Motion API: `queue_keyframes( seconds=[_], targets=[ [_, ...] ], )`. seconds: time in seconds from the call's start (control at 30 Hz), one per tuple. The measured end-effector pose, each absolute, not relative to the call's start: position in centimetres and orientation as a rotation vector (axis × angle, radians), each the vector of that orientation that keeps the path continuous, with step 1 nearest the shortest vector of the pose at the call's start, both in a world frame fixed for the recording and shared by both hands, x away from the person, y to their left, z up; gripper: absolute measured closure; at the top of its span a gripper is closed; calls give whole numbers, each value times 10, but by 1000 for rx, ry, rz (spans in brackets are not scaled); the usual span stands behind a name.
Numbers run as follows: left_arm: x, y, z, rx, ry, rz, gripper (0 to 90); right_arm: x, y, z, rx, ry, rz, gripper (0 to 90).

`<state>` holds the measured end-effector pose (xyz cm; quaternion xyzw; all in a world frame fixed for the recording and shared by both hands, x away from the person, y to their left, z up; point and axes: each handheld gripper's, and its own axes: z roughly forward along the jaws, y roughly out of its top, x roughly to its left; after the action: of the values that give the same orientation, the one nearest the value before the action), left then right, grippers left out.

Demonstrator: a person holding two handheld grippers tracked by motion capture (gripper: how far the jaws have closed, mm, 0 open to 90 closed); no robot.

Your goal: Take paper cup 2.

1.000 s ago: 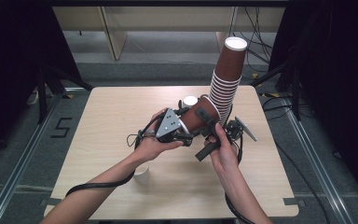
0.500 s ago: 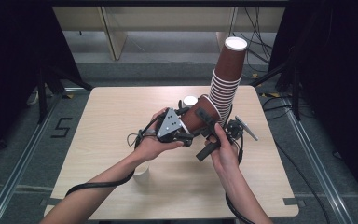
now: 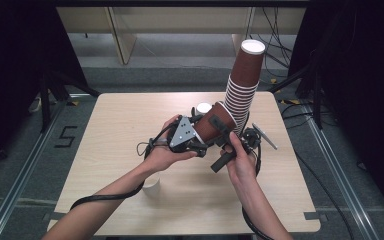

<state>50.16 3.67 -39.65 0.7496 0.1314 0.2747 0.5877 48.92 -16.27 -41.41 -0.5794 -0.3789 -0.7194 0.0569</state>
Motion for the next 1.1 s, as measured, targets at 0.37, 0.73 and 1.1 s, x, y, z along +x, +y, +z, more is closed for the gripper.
queue_keyframes(
  seconds=[0.37, 0.73, 1.1],
  targets=[
    [501, 38, -397, 1766, 329, 632, 53, 490, -164, -411, -1763, -1259, -2249, 199],
    [498, 49, -395, 1759, 366, 600, 39, 490, -169, -409, -1797, -1240, -2244, 197],
    [494, 65, -390, 1747, 370, 588, 36, 492, -176, -406, -1807, -1300, -2266, 196]
  ],
)
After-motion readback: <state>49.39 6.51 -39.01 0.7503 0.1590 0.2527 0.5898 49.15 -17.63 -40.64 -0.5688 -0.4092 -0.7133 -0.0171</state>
